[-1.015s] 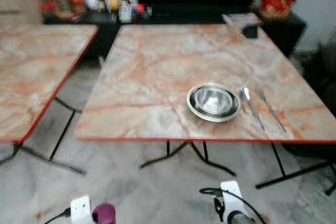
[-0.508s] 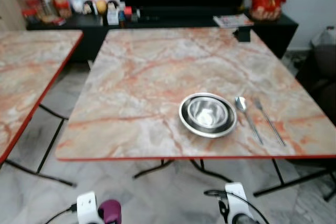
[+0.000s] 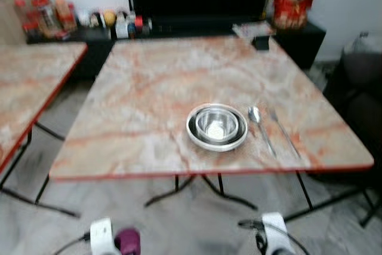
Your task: Setting the table
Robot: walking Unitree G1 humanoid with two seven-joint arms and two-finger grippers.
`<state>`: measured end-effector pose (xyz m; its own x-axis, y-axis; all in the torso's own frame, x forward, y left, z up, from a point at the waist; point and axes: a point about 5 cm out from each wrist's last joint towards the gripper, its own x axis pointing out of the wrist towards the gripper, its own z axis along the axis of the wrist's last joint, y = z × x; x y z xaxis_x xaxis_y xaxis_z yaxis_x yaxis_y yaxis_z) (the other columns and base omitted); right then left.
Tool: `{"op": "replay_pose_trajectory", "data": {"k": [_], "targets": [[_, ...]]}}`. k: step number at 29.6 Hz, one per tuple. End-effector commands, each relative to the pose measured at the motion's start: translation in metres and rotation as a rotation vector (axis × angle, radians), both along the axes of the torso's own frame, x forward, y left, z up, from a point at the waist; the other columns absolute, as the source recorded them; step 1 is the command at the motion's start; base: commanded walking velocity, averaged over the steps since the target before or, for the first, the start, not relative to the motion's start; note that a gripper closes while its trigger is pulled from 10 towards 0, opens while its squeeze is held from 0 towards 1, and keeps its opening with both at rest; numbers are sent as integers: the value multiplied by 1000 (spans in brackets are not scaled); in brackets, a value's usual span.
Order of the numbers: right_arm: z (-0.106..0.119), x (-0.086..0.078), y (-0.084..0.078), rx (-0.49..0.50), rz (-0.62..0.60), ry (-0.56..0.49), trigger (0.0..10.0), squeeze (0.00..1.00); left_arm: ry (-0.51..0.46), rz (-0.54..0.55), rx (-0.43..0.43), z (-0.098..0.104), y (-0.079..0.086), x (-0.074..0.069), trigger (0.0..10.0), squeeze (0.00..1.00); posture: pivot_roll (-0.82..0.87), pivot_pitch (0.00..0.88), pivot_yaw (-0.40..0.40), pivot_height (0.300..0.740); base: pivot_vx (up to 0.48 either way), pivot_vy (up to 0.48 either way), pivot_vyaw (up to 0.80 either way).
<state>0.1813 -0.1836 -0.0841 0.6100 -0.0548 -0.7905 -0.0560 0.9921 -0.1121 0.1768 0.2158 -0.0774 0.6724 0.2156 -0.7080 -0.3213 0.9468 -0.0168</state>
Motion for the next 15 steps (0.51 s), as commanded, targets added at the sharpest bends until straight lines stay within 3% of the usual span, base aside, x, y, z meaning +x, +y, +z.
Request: {"op": "replay_pose_trajectory", "data": {"k": [1,5,9,12,15], "targets": [[2,4,-1,-5,7,-7,10000,0,-8,1,0,1,-2,2,10000,0,7,0,6,740,0,-398,0],[2,3,-2,-6,7,-6,10000,0,-30,24,10,3,2,4,10000,0,6,0,3,740,0,-268,0],[2,3,-2,-8,9,-6,10000,0,-103,134,60,14,22,11,10000,0,6,0,1,740,0,0,0],[2,4,-3,-9,9,-6,10000,0,-221,264,161,30,46,15,10000,0,15,0,-1,740,0,0,0],[2,4,-3,-10,10,-6,10000,0,-245,297,187,34,51,15,10000,0,19,0,-2,740,0,0,0]]}}
